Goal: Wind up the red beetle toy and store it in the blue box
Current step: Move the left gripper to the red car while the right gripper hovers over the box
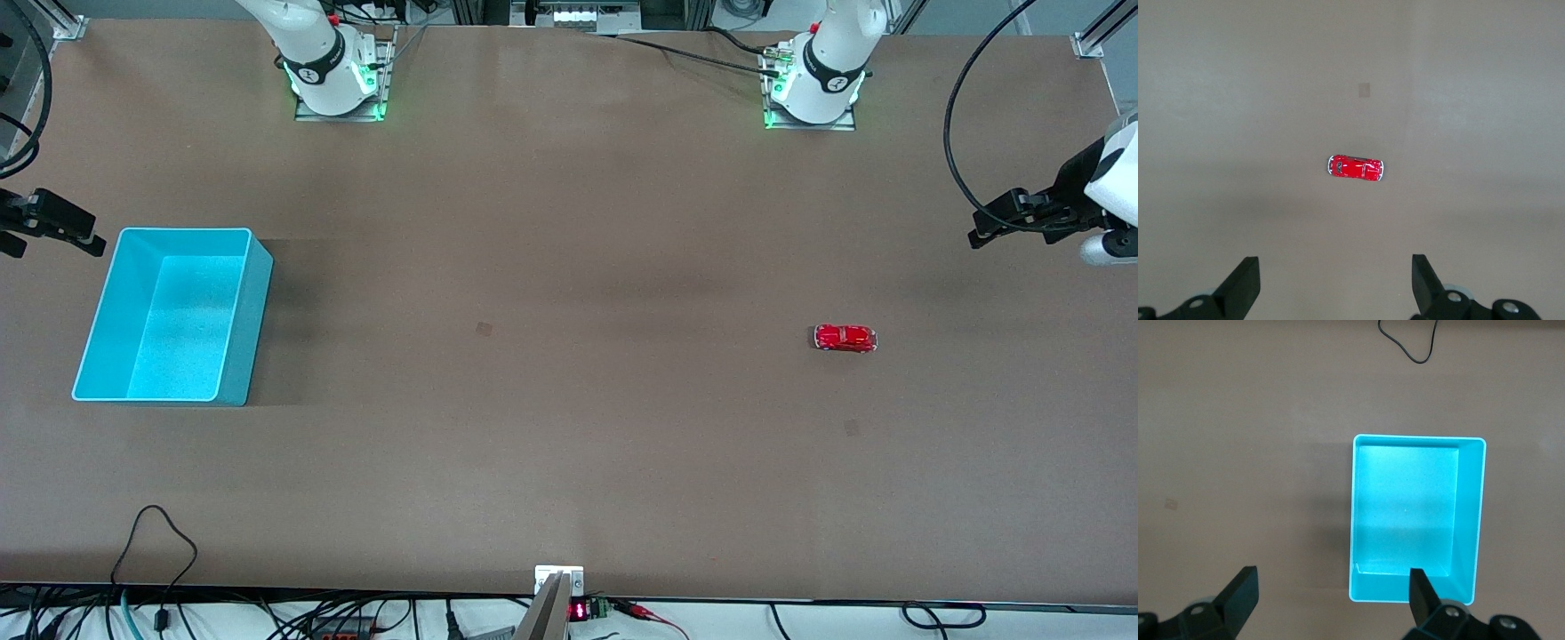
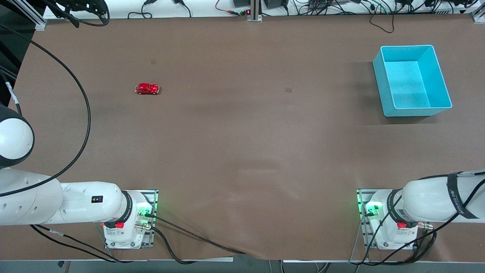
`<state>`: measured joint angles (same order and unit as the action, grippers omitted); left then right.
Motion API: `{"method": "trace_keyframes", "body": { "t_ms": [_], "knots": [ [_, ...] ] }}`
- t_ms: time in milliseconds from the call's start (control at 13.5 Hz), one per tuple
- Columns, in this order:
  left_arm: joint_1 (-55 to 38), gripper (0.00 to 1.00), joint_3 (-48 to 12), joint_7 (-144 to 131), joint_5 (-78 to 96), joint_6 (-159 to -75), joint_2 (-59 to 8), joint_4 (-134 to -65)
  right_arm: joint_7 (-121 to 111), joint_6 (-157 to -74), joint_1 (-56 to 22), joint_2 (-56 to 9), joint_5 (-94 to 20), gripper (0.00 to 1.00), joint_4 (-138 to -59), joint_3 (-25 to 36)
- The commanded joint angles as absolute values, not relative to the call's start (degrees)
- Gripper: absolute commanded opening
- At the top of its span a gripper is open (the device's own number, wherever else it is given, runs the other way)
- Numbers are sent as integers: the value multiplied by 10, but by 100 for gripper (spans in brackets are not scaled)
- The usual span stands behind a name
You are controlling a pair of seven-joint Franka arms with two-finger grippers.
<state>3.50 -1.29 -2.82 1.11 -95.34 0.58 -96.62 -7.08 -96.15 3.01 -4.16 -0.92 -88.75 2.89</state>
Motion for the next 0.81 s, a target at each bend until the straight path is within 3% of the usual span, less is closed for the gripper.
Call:
{"method": "trace_keyframes", "body": {
  "t_ms": [0,222,741],
  "knots": [
    [43,100,-31,-30,15,-955,43,-1006,-70,-952,32,-44,-14,100,-877,27],
    [41,100,-32,-34,17,-952,37,-996,-70,-952,32,-44,-14,100,-877,27],
    [30,100,-33,2,21,-920,-134,-934,-76,-938,38,-72,-22,100,-884,29]
  ]
}}
